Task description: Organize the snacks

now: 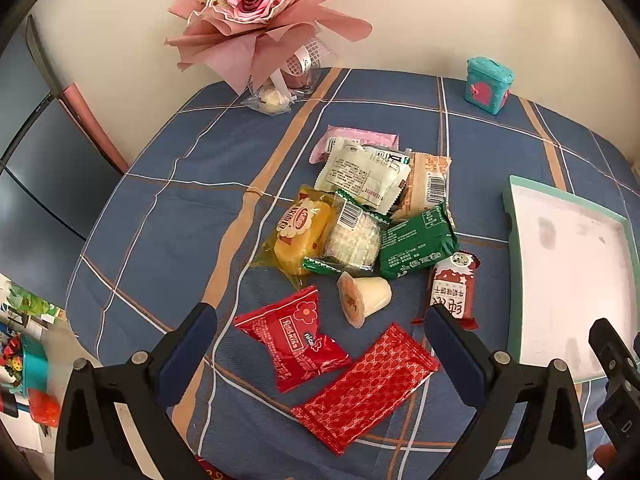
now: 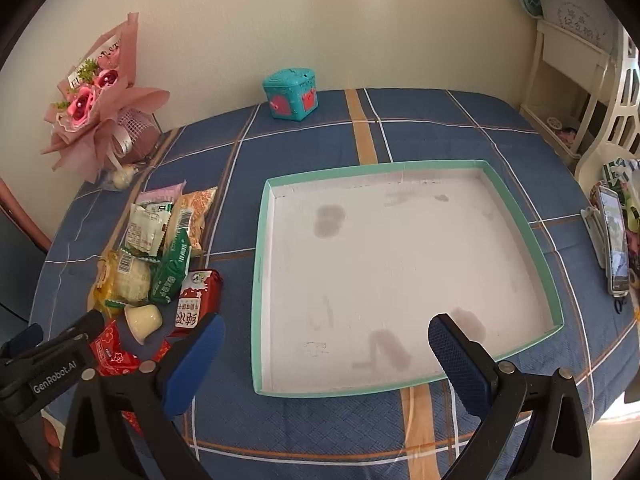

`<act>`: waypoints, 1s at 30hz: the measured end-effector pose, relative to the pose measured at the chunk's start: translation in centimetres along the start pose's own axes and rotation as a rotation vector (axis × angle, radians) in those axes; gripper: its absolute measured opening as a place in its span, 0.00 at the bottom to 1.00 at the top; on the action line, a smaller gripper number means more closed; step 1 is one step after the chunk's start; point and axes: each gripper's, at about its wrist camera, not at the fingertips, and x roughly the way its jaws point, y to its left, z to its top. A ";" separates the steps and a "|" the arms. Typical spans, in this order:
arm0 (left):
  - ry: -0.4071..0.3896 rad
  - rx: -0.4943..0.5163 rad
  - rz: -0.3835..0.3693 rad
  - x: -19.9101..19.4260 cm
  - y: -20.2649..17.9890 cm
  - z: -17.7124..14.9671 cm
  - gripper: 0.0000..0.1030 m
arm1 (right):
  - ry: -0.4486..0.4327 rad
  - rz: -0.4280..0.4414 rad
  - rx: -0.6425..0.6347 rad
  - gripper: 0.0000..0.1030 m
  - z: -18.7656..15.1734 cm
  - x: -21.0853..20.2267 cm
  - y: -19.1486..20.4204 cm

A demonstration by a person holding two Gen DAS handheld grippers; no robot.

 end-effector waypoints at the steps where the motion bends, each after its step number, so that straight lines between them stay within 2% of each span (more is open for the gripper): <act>1: 0.000 -0.001 -0.004 0.0 0.0 0.0 1.00 | -0.001 0.000 -0.001 1.00 0.0 0.0 0.0; 11: -0.014 -0.008 -0.036 -0.1 0.2 0.2 1.00 | -0.048 0.002 -0.019 1.00 0.0 -0.4 0.3; 23: -0.030 -0.031 -0.073 0.0 0.6 0.4 1.00 | -0.034 0.008 -0.019 1.00 0.0 -0.2 0.4; 30: -0.029 -0.036 -0.070 0.1 0.7 0.4 1.00 | -0.020 0.014 -0.031 1.00 -0.1 -0.1 0.6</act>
